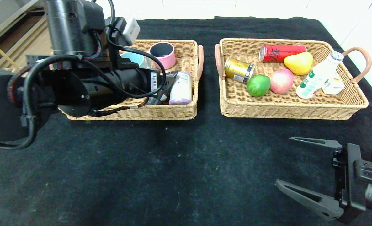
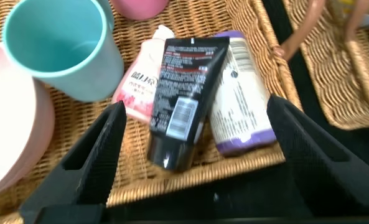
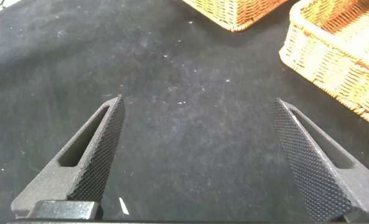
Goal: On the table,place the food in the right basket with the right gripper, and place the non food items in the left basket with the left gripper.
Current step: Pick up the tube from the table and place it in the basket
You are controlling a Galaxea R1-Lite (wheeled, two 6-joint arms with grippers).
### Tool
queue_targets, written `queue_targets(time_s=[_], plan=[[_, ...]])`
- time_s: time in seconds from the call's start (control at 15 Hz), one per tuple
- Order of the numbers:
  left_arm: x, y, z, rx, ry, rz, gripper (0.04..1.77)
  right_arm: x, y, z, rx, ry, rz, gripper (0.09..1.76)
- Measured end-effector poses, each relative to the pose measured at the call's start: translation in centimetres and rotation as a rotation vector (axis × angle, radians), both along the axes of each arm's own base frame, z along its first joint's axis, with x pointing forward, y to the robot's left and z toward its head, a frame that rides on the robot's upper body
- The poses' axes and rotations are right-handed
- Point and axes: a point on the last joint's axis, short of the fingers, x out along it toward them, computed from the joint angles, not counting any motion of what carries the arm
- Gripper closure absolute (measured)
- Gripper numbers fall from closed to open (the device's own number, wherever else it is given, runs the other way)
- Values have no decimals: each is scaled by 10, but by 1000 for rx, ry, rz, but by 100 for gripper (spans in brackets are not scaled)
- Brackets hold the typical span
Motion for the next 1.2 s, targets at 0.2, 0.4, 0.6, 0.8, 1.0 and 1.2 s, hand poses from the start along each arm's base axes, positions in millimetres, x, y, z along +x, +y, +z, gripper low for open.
queue_targets(time_s=[0.2,0.4,0.6,0.8,1.0,1.2], plan=[[-34,17,-4,12,16,-46,14,3,1,-2,-4,12,-7,14],[-78,39,-18,31,44,-105,13,8,-1,-2,-4,14,-25,14],[-124,63,-31,22,43,-181,12,12,-7,3,3,-3,-61,14],[-160,90,-48,27,52,-182,11,19,-21,11,12,-27,-140,14],[-186,114,-56,52,81,-126,11,16,-43,17,-2,11,-245,14],[-205,134,-53,36,42,-24,11,-2,-69,27,-13,91,-339,14]])
